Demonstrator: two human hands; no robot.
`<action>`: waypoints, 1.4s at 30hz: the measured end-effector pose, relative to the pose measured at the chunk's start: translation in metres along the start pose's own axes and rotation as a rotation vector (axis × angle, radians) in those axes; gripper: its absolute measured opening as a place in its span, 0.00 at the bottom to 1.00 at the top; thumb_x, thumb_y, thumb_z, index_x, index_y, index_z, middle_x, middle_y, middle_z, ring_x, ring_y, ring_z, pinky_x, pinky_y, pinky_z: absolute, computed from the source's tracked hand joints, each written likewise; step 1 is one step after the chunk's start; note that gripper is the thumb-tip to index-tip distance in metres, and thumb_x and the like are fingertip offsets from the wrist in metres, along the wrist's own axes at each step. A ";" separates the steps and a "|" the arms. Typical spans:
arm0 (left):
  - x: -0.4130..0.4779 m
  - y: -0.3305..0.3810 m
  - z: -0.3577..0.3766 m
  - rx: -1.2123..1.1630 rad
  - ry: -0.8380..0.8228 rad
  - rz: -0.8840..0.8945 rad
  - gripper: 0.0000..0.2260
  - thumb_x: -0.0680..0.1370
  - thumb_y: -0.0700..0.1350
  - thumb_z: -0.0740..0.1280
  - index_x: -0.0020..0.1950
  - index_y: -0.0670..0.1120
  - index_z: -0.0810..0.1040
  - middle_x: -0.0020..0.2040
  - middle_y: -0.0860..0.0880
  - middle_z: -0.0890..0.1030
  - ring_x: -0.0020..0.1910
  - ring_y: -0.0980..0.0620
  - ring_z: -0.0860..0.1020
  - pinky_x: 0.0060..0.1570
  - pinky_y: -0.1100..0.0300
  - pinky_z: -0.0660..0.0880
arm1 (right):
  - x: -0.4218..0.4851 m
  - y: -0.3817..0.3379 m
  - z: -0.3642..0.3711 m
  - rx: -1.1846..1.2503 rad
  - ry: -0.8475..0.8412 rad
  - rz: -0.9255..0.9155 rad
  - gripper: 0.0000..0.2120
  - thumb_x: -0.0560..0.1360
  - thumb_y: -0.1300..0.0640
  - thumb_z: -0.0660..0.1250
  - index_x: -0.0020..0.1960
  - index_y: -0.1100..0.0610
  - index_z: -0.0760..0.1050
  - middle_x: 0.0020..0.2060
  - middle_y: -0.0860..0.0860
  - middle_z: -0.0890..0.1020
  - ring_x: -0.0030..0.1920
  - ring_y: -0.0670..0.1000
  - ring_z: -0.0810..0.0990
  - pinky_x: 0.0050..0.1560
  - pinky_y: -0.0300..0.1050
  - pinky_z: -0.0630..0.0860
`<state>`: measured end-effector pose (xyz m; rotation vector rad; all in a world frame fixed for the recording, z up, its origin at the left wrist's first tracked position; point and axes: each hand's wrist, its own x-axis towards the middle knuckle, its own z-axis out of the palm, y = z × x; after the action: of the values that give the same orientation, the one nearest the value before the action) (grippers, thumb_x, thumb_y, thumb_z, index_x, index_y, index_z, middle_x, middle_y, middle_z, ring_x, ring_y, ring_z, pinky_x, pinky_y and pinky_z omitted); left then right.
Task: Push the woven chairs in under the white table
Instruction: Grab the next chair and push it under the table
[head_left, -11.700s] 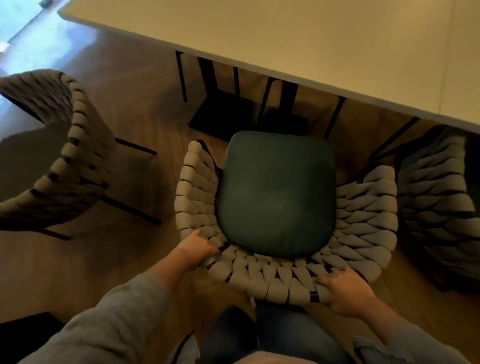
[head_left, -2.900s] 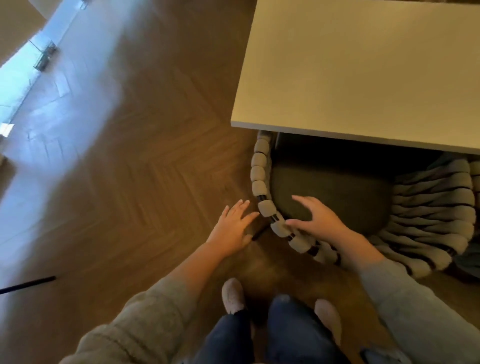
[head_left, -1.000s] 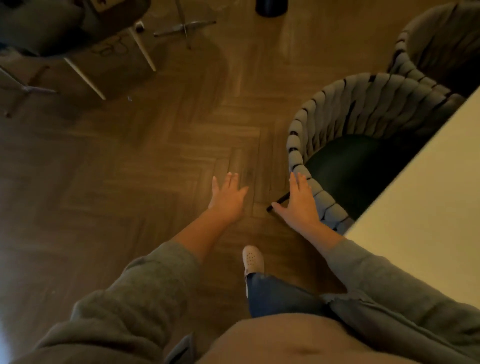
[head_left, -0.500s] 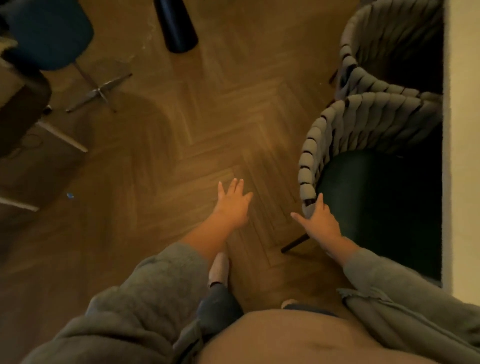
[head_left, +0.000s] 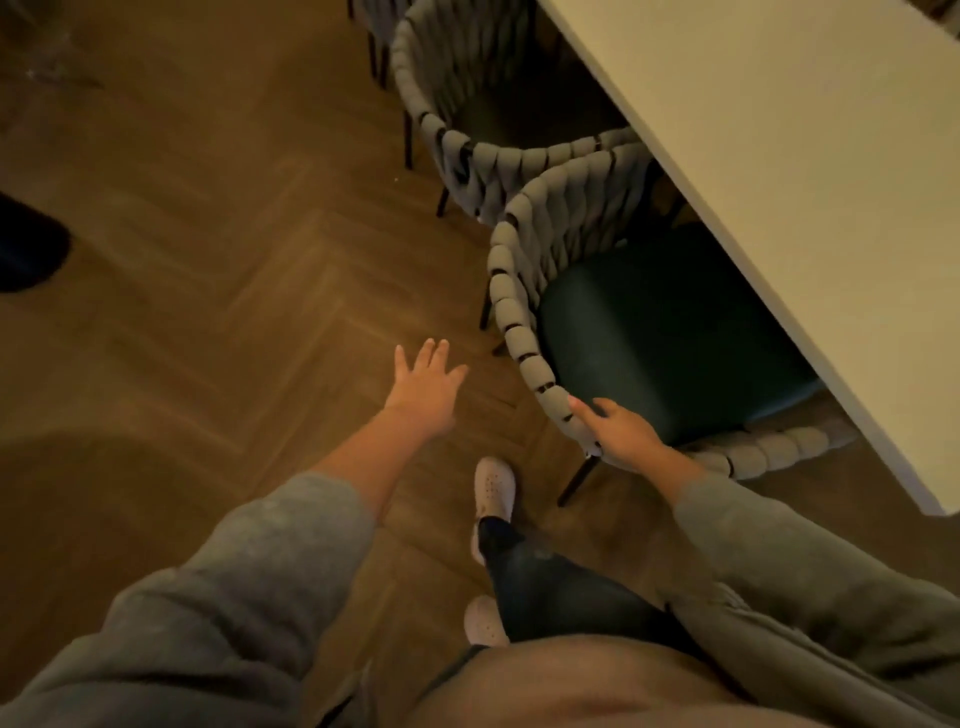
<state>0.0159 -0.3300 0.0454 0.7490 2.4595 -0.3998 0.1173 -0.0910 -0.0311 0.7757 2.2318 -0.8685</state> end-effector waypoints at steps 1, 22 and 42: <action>0.014 -0.004 -0.009 0.024 0.009 0.032 0.32 0.80 0.48 0.63 0.80 0.50 0.52 0.80 0.42 0.45 0.79 0.42 0.43 0.73 0.35 0.44 | 0.005 -0.010 0.000 0.033 0.006 0.013 0.43 0.72 0.25 0.47 0.76 0.53 0.60 0.72 0.54 0.69 0.70 0.59 0.69 0.67 0.54 0.66; 0.260 -0.024 -0.120 0.737 -0.001 0.820 0.27 0.80 0.41 0.63 0.78 0.50 0.59 0.77 0.46 0.61 0.78 0.42 0.53 0.72 0.33 0.46 | 0.066 -0.091 0.016 0.067 0.114 0.239 0.32 0.72 0.50 0.71 0.72 0.46 0.64 0.65 0.50 0.75 0.63 0.53 0.74 0.63 0.47 0.71; 0.313 -0.018 -0.109 0.871 0.084 1.050 0.18 0.80 0.45 0.63 0.70 0.54 0.69 0.63 0.50 0.77 0.65 0.46 0.73 0.69 0.44 0.60 | 0.051 -0.101 0.034 -0.109 0.203 0.539 0.14 0.78 0.53 0.61 0.62 0.44 0.74 0.54 0.48 0.80 0.59 0.52 0.76 0.71 0.58 0.60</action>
<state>-0.2591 -0.1659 -0.0417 2.2363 1.5170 -0.9912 0.0257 -0.1630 -0.0500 1.3749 2.0530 -0.4167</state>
